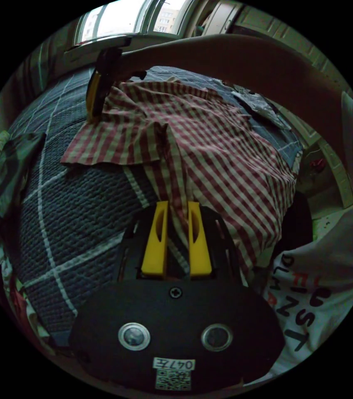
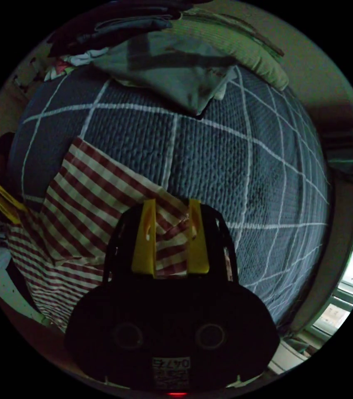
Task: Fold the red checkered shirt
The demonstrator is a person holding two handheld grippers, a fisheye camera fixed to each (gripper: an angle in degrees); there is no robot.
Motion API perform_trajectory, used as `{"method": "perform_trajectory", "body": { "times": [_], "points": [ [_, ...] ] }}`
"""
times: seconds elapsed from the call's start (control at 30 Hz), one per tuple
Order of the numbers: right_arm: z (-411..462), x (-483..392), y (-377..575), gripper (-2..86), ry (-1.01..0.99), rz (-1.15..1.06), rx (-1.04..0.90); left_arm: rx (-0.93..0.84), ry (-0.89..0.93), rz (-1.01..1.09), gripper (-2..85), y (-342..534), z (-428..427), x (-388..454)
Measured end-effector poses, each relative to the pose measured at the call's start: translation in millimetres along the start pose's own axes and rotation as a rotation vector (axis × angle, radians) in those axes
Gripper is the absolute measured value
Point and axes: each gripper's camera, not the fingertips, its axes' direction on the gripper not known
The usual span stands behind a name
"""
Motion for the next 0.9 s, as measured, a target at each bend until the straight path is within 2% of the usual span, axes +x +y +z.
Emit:
{"method": "perform_trajectory", "body": {
  "times": [0.13, 0.3, 0.37, 0.43, 0.5, 0.57, 0.67, 0.73, 0.8, 0.9],
  "points": [
    [-2, 24, -5, 0.3, 0.056, 0.029, 0.046, 0.007, -0.032, 0.022, 3.5, -31, -8, -6],
    [-33, 74, 13, -0.3, 0.191, 0.317, 0.479, 0.072, -0.118, 0.044, 0.1, -63, -25, -9],
    [-31, 90, 13, 0.0, 0.196, 0.371, 0.542, 0.102, -0.139, 0.027, -0.3, -75, -34, -16],
    [-20, 105, 8, 0.7, 0.192, 0.388, 0.532, 0.126, -0.061, -0.025, -0.5, -91, -43, -34],
    [8, 129, -2, 4.5, 0.092, 0.405, 0.392, 0.118, 0.039, -0.076, -0.4, -103, -45, -51],
    [20, 147, 2, 8.6, 0.025, 0.441, 0.333, 0.095, 0.127, -0.139, 0.0, -115, -44, -68],
    [1, 173, 44, 10.4, 0.002, 0.508, 0.509, 0.123, 0.199, -0.176, 1.6, -137, -51, -83],
    [-19, 187, 86, 9.6, 0.001, 0.540, 0.635, 0.158, 0.138, -0.198, 4.3, -152, -62, -91],
    [-40, 204, 158, 7.8, 0.081, 0.647, 0.727, 0.187, 0.040, -0.219, 6.4, -164, -74, -94],
    [-44, 231, 254, 7.1, 0.182, 0.882, 0.662, 0.253, -0.181, -0.210, 7.0, -192, -98, -93]
  ]
}}
